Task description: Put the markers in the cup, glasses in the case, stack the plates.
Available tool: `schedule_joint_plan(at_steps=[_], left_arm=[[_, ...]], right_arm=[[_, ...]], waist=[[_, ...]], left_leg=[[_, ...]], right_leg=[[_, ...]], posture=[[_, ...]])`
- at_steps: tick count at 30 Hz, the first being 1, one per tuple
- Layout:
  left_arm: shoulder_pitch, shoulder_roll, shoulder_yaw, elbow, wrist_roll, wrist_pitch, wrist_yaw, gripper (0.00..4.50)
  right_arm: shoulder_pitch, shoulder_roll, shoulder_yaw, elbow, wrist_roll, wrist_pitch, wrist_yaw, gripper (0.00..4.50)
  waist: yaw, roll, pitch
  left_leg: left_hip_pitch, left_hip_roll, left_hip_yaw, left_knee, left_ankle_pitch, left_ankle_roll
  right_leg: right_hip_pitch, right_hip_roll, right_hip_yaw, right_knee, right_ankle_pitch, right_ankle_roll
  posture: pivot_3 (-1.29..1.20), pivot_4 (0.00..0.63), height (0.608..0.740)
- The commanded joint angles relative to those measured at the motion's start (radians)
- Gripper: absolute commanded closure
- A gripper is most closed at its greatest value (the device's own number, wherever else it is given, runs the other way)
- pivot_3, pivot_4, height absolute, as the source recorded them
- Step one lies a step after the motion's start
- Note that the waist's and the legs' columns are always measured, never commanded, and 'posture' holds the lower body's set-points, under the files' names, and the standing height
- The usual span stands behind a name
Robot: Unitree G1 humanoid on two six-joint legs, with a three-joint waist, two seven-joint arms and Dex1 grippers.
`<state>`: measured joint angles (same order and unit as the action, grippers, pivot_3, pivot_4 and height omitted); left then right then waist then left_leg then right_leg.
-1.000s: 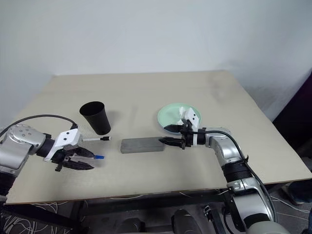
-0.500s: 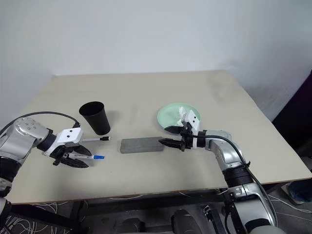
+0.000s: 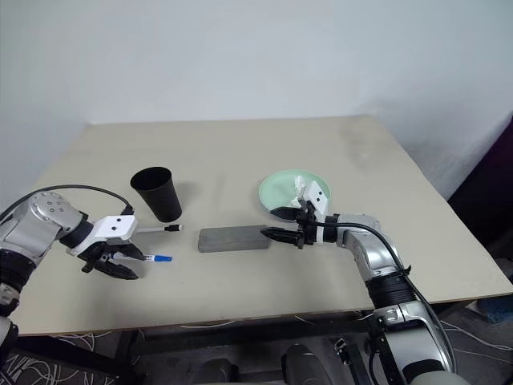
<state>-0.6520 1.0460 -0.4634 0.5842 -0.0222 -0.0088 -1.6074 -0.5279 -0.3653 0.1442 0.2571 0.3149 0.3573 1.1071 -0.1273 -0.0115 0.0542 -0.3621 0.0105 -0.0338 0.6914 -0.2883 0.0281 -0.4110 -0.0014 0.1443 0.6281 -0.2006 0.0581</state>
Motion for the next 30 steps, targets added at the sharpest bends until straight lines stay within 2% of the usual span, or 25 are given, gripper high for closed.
schedule_joint_plan(at_steps=[1, 17, 19, 21, 27, 30], left_arm=[[-0.035, 0.021, 0.004, 0.0, -0.021, -0.007, -0.007, 1.99], [-0.036, 0.021, 0.003, 0.002, -0.021, -0.008, -0.007, 1.99], [-0.278, -0.091, -0.073, 0.252, 0.169, -0.1, 0.011, 1.99], [-0.407, -0.151, -0.113, 0.407, 0.263, -0.164, 0.022, 1.99], [-0.48, -0.202, -0.1, 0.575, 0.334, -0.264, 0.031, 1.99], [-0.489, -0.212, -0.087, 0.607, 0.356, -0.286, 0.033, 1.99]], right_arm=[[-0.018, 0.004, -0.017, -0.026, 0.016, -0.007, -0.005, 1.1], [-0.018, 0.004, -0.017, -0.026, 0.016, -0.007, -0.005, 1.1], [-0.03, -0.017, -0.022, -0.028, 0.011, 0.002, -0.002, 1.1], [-0.038, -0.025, -0.023, -0.026, 0.009, 0.005, -0.002, 1.1], [-0.043, -0.024, -0.021, -0.021, 0.009, 0.004, -0.001, 1.1], [-0.043, -0.023, -0.019, -0.017, 0.008, 0.001, 0.0, 1.1]], waist=[[0.0, 0.0, 0.0], [0.0, 0.0, 0.0], [0.016, -0.003, 0.001], [0.03, -0.006, 0.002], [0.011, -0.003, 0.001], [0.012, -0.004, 0.001]], left_leg=[[0.0, 0.0, 0.0, 0.0, 0.0, 0.0], [0.0, 0.0, 0.0, 0.0, 0.0, 0.0], [0.0, 0.0, 0.0, 0.0, 0.0, 0.0], [-0.003, 0.0, -0.004, 0.005, 0.0, 0.0], [-0.001, -0.001, 0.007, 0.005, -0.002, 0.004], [-0.008, 0.0, 0.006, 0.005, -0.002, 0.004]], right_leg=[[0.0, 0.0, 0.0, 0.0, 0.0, 0.0], [0.0, 0.0, 0.0, 0.0, 0.0, 0.0], [0.0, 0.0, 0.0, 0.0, 0.0, 0.0], [0.0, 0.002, -0.004, 0.001, 0.0, 0.0], [-0.001, 0.001, 0.007, 0.0, 0.0, 0.001], [-0.008, 0.002, 0.006, 0.002, 0.0, 0.001]], posture=[[0.0, 0.0, 0.74], [0.0, 0.0, 0.74], [0.0, 0.0, 0.74], [0.0, 0.0, 0.74], [0.0, 0.0, 0.74], [0.0, 0.0, 0.74]])
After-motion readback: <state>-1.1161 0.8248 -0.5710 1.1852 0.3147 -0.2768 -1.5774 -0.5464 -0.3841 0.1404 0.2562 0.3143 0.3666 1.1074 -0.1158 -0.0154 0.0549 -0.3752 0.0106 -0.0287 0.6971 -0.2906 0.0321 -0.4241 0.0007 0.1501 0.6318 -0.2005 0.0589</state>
